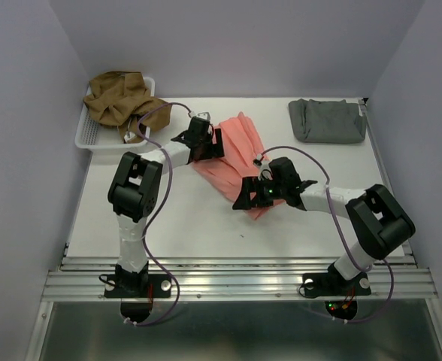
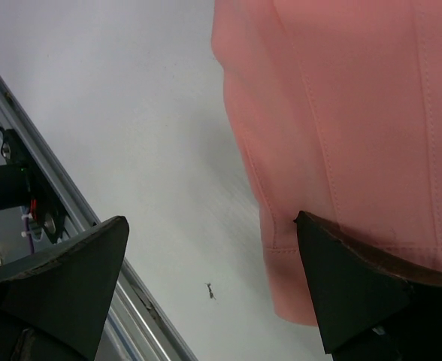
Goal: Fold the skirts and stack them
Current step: Fold the skirt
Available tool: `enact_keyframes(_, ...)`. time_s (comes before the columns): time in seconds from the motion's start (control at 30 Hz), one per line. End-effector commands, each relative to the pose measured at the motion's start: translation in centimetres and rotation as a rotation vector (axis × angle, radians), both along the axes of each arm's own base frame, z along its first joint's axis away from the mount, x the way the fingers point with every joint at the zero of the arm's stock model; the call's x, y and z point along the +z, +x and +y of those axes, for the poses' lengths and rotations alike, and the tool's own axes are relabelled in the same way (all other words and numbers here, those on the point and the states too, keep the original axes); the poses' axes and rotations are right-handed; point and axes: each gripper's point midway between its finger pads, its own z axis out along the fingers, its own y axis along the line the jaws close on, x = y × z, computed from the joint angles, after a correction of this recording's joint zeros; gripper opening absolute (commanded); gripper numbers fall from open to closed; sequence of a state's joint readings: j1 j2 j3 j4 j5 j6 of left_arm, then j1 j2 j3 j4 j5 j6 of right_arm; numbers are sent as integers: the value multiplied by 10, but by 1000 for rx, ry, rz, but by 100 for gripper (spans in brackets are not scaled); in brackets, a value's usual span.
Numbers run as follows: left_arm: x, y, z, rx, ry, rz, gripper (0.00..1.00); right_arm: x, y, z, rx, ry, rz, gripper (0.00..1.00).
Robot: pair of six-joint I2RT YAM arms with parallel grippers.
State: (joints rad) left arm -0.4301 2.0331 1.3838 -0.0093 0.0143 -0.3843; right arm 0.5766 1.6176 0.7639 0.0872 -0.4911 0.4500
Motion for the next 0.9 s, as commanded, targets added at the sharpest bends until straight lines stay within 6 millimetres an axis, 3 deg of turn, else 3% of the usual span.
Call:
enact_keyframes(0.0,-8,-27,26,85,35,90,96,-43,-23,-54,-102,-179,140,100)
enact_keyframes(0.03,-18,-45,33,100,40,124,96,-44,-22,-62,-122,-192,143,100)
enact_keyframes(0.07,-15,-53,34,121,21,130,94,-42,-20,-69,-142,-210,136,100)
enact_keyframes(0.1,3,-59,33,132,-3,98,90,-41,-18,-73,-144,-217,127,100)
enact_keyframes(0.13,-5,-77,41,152,9,123,86,-40,-17,-78,-155,-225,125,100)
enact_keyframes(0.2,4,-96,50,211,-15,112,76,-37,-13,-93,-187,-249,128,100)
enact_keyframes(0.27,18,-106,52,242,-62,90,74,-34,-11,-105,-216,-282,127,100)
enact_keyframes(0.37,17,-122,55,256,-71,97,74,-28,-9,-116,-243,-302,129,100)
enact_keyframes(0.5,40,-125,58,272,-85,68,74,0,1,-115,-245,-280,57,100)
enact_keyframes(0.67,114,-107,57,270,-137,-132,77,56,7,-98,-176,-175,-48,100)
enact_keyframes(0.73,128,-99,56,262,-131,-174,79,75,14,-93,-168,-140,-88,100)
enact_keyframes(0.87,133,-95,48,222,-125,-157,79,97,27,-85,-174,-95,-136,100)
